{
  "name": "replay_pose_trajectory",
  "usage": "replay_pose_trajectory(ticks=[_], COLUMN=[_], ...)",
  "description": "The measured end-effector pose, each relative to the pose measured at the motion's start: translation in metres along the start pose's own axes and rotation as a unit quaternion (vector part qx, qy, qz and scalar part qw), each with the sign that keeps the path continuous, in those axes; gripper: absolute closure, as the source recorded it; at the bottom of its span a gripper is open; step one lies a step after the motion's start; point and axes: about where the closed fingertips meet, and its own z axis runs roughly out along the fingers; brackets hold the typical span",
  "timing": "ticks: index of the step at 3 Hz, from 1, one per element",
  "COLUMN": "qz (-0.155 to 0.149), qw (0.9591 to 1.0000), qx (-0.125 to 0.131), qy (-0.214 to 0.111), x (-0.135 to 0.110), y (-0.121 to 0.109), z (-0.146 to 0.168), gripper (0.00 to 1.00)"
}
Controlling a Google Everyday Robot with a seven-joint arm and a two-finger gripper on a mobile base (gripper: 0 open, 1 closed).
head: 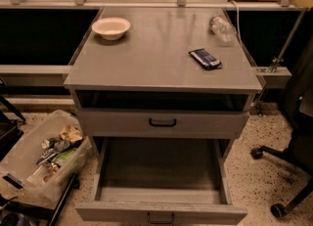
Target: Place sponge into middle drawer
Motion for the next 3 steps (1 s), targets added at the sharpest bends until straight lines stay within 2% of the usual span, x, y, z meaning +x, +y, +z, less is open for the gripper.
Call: replay_pose_trajectory(ticks=[1,2,3], qz=[0.021,0.053,0.07], qw=[0.9995,0.9966,0.994], qx=[-0.024,-0.06,-0.079], qy=[-0.009,-0.021,-0.027], x=[0.024,0.062,0.083], y=[0.023,0.056,0.074], z=[0.008,0.02,0.027], gripper=[1.0,1.0,1.0])
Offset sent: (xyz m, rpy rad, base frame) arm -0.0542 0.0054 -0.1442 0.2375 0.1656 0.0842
